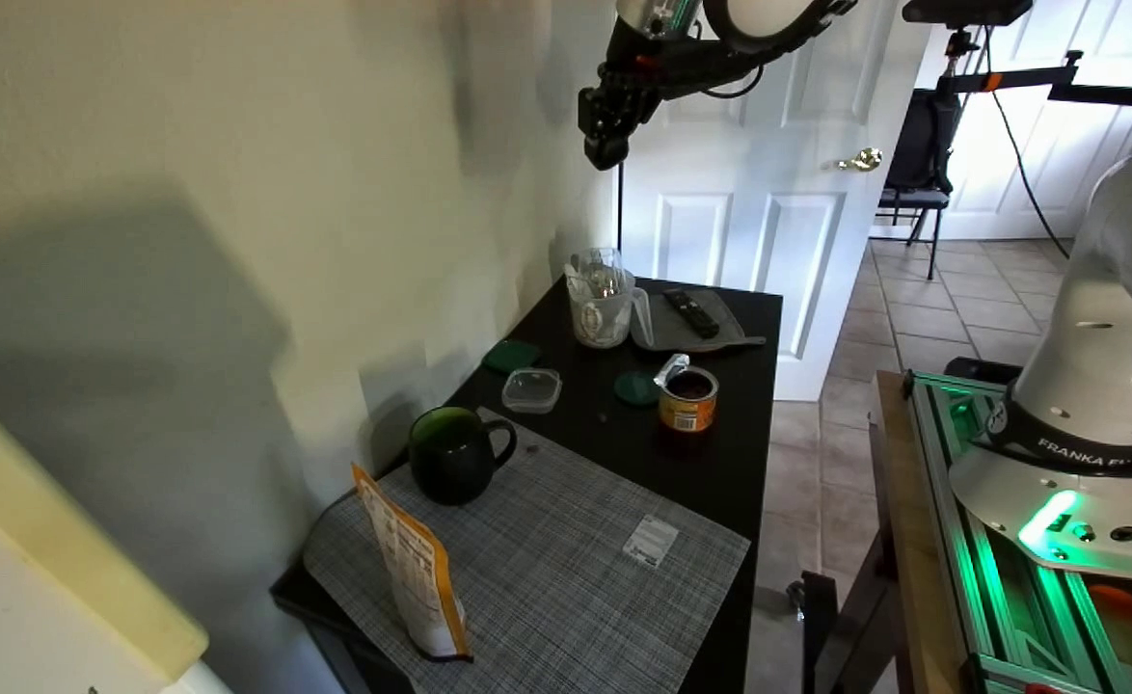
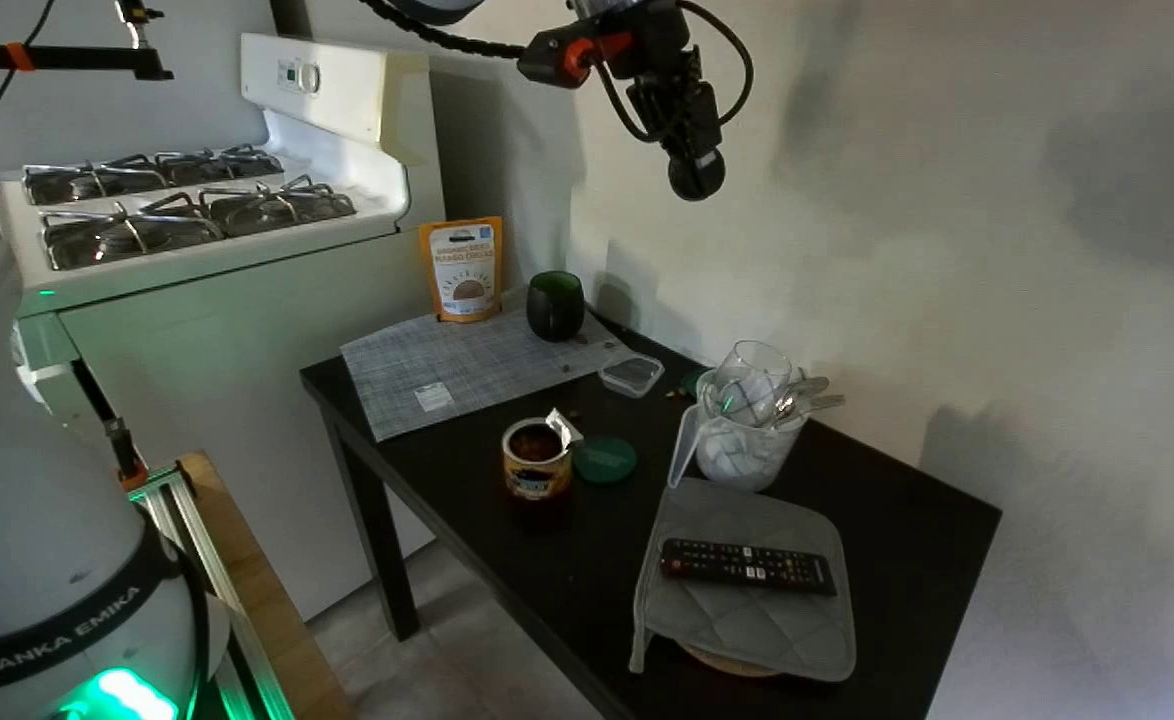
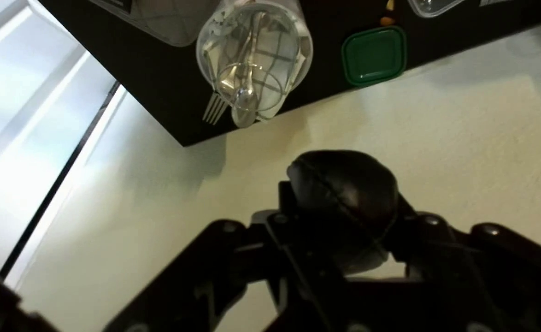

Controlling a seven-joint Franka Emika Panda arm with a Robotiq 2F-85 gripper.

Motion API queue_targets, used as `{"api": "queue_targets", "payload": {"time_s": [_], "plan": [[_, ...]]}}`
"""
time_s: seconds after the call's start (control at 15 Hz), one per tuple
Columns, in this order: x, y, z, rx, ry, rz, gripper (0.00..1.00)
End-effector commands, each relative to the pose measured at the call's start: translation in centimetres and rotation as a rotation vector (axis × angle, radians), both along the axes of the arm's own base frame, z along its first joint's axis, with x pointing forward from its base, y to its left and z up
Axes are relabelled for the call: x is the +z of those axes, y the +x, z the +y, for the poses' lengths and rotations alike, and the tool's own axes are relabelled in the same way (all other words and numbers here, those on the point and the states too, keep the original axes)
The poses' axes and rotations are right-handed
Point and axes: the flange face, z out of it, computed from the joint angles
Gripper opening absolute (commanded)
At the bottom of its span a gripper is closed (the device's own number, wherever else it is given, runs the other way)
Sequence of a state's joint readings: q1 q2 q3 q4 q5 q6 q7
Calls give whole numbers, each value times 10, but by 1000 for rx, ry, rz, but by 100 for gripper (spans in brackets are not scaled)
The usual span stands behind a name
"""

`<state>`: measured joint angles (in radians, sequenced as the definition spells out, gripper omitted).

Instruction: Pick the black object on the paper and drop it in the wine glass inside the clear jar

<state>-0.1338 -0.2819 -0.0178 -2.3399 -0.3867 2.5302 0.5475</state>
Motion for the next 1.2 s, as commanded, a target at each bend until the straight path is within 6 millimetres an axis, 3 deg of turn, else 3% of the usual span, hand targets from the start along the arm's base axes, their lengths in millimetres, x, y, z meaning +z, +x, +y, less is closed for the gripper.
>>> {"api": "queue_targets", "payload": {"time_s": [0.0,0.07,0.13,0.47,0.67,1.13], "plan": [[0,-1,-3,-9,3,0,46],[-1,-2,-3,-14,6,1,46],[-2,-2,-2,-18,8,1,21],[18,8,-58,-145,32,-49,21],[10,18,-85,-202,64,-75,21],[-1,49,-106,-256,134,-101,21]]}}
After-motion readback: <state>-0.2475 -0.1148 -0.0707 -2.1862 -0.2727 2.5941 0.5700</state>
